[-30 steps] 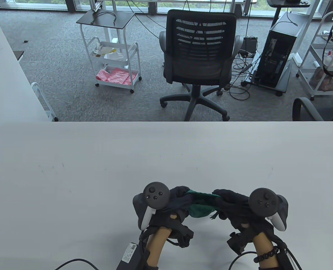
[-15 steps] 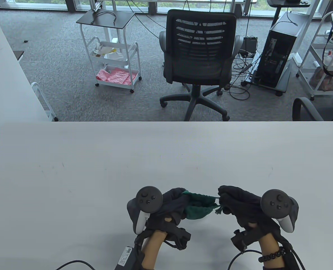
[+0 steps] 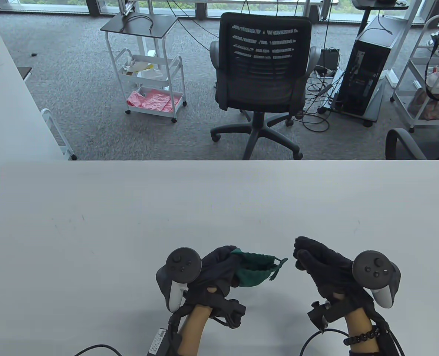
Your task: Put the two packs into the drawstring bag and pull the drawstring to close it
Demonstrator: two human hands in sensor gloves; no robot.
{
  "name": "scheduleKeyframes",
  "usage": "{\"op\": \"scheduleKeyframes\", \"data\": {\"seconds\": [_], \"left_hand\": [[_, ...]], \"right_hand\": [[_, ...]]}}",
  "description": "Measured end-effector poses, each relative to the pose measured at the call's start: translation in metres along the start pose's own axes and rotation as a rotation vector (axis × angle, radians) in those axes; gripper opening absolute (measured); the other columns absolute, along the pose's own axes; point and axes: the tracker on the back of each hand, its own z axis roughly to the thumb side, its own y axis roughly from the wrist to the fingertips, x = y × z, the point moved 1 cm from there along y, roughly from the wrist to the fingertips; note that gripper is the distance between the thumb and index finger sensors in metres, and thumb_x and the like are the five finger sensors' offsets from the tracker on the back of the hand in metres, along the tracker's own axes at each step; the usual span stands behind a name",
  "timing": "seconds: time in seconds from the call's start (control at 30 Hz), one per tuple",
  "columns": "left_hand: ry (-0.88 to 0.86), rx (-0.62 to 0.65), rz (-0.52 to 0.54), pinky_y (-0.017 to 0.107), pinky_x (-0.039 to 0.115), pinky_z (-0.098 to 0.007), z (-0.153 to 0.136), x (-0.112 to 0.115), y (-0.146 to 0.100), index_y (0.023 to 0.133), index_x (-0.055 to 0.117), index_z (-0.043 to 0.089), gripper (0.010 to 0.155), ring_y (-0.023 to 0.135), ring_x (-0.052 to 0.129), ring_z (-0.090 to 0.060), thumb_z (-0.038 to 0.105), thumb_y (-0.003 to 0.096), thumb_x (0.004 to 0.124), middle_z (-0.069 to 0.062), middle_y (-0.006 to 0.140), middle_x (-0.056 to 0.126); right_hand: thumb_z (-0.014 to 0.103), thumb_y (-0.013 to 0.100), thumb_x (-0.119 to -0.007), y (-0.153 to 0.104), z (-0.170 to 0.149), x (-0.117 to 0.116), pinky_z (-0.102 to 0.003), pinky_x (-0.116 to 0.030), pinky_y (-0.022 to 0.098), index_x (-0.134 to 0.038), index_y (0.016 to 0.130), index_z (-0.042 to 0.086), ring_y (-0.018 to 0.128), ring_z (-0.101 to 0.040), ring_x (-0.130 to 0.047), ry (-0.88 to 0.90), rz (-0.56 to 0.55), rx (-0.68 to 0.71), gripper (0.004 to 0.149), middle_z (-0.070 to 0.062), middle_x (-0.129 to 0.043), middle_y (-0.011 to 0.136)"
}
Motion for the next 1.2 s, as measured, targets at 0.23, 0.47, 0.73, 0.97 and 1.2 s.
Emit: {"op": "scheduleKeyframes", "data": {"seconds": [0.23,0.47,0.73,0.97,1.2], "left_hand": [[-0.009,0.026,-0.039,0.029,0.099,-0.032,0.002,0.001,0.001,0.083,0.087,0.017,0.042,0.026,0.11,-0.008,0.043,0.051,0.082,0.0,0.054,0.103],[-0.015,0.03,-0.088,0.029,0.099,-0.032,0.002,0.004,0.003,0.083,0.087,0.017,0.042,0.026,0.11,-0.008,0.043,0.0509,0.082,0.0,0.054,0.103],[0.012,-0.006,-0.174,0.031,0.098,-0.033,-0.012,0.006,0.009,0.083,0.088,0.019,0.044,0.028,0.11,-0.009,0.046,0.0491,0.085,0.0,0.054,0.104],[0.054,0.009,-0.194,0.031,0.098,-0.034,-0.008,0.011,0.008,0.081,0.089,0.022,0.044,0.029,0.111,-0.01,0.05,0.0482,0.086,0.001,0.055,0.104],[0.043,0.004,-0.238,0.034,0.097,-0.036,-0.01,0.011,0.01,0.082,0.089,0.023,0.045,0.033,0.111,-0.012,0.053,0.0485,0.084,0.001,0.059,0.103]], "right_hand": [[0.047,0.048,-0.081,0.005,0.002,-0.031,-0.069,-0.059,0.068,-0.046,0.109,0.005,0.095,-0.054,-0.066,-0.103,0.269,0.031,0.082,-0.027,-0.054,0.109],[0.037,0.049,-0.082,0.006,0.004,-0.038,-0.058,-0.081,0.058,-0.086,0.081,0.017,0.071,-0.037,-0.099,-0.112,0.202,0.035,0.038,-0.012,-0.093,0.083],[0.038,0.051,-0.079,0.004,0.0,-0.013,-0.052,-0.087,0.051,-0.087,0.079,0.015,0.06,-0.03,-0.104,0.025,0.144,0.038,0.037,-0.011,-0.097,0.073],[0.038,0.051,-0.078,0.002,-0.002,0.0,-0.048,-0.089,0.046,-0.087,0.077,0.014,0.053,-0.026,-0.105,0.075,0.034,0.038,0.036,-0.011,-0.098,0.068],[0.038,0.051,-0.078,0.001,0.008,0.005,-0.047,-0.09,0.045,-0.088,0.076,0.015,0.052,-0.025,-0.105,0.025,-0.032,0.066,0.036,-0.011,-0.099,0.067]]}}
